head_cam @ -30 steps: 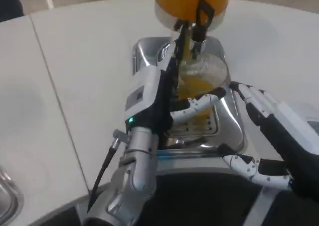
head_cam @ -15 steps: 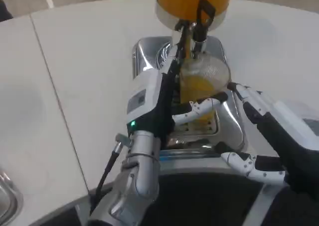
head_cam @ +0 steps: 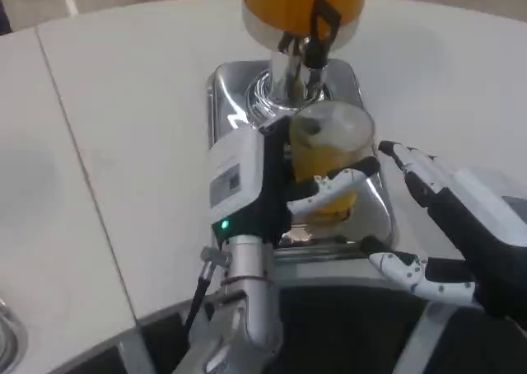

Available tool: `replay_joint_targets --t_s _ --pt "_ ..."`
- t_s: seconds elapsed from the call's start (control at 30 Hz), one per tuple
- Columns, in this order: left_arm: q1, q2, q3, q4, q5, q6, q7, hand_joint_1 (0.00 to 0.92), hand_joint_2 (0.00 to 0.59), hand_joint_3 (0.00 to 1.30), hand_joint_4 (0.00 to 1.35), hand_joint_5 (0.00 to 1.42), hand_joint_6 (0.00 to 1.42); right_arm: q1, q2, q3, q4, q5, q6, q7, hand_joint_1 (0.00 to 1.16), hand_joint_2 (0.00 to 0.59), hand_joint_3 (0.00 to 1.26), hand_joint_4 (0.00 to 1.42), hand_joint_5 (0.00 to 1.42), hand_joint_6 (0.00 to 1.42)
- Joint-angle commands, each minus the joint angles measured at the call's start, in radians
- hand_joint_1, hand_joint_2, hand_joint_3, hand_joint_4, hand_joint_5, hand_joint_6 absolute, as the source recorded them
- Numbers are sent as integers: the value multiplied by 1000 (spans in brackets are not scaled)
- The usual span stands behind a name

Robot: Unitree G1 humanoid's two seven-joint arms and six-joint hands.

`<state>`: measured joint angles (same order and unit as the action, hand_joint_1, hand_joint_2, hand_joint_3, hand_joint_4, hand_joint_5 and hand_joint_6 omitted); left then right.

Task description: Grasp the cup under the faucet to collect the drink, then remove the cup.

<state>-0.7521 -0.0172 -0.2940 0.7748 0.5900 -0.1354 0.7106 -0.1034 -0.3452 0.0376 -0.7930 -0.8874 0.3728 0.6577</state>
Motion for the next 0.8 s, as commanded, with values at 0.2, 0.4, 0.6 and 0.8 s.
replay_joint_targets --t_s 0.2,0.4,0.6,0.8 --pt "21 -7 31 68 -51 -46 34 531 70 1024 1073 1424 1424 -19 -8 16 14 1 11 0 461 428 0 0 0 128" --pt "11 -1 39 79 -50 -81 37 549 63 1040 1060 1424 1424 -24 -11 17 19 10 7 -5 466 428 0 0 0 128" --pt "10 11 45 71 -50 -124 46 558 59 1051 1059 1424 1424 -32 -12 14 41 19 3 -21 474 432 0 0 0 128" --pt "14 34 53 61 -49 -148 57 561 59 1065 1055 1424 1424 -32 -8 27 49 18 -3 -39 479 432 0 0 0 128"
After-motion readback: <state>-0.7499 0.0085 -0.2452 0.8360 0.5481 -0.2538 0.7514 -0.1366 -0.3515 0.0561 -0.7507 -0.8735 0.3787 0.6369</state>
